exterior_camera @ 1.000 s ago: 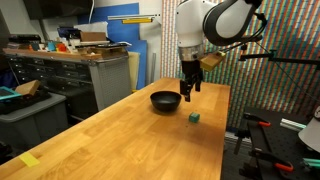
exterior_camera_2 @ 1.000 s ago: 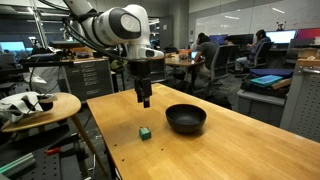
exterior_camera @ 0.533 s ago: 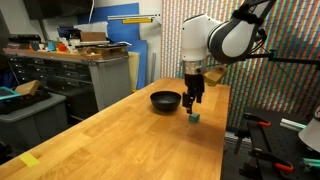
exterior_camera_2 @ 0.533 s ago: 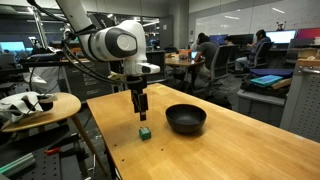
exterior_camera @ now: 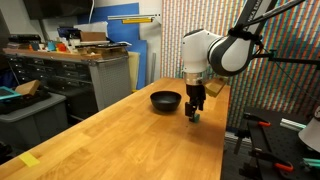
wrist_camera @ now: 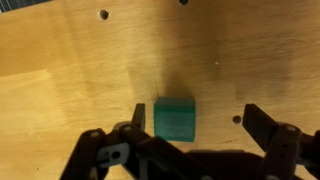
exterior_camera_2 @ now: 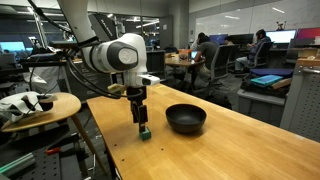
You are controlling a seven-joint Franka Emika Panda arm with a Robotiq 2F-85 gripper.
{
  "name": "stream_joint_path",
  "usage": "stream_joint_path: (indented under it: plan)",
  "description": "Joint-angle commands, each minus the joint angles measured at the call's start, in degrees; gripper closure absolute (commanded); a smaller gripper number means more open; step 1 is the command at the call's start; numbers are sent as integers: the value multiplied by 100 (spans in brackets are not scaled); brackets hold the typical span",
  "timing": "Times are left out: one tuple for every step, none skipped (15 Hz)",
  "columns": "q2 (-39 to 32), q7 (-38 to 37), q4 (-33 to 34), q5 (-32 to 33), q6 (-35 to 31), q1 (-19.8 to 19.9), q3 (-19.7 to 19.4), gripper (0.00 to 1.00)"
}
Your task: Put the block in the bowl
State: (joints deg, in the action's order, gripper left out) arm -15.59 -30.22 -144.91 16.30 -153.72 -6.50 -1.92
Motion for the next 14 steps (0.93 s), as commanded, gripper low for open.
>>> stream_joint_path:
  plan:
    - [-245, -41, 92, 174, -189, -245, -331, 0]
    - [-296, -33, 96, 181, -234, -279, -393, 0]
    - [-341, -16, 105, 167, -259, -299, -443, 0]
    - [-384, -23, 118, 166, -285, -327, -500, 0]
    - [-427, -23, 138, 126, -322, -338, -541, 0]
    - [-462, -26, 144, 108, -398, -355, -586, 16]
    - [-491, -16, 148, 68, -484, -357, -615, 26]
    - [-520, -58, 156, 86, -571, -401, -689, 34]
    - [-537, -68, 159, 86, -636, -428, -742, 42]
    - [-549, -48, 159, 68, -712, -446, -779, 51]
    - [-553, -73, 164, 86, -756, -500, -847, 58]
    - [-537, -84, 165, 110, -775, -552, -897, 65]
    - [-504, -75, 151, 106, -792, -591, -932, 73]
    - [-476, -77, 142, 103, -792, -632, -969, 79]
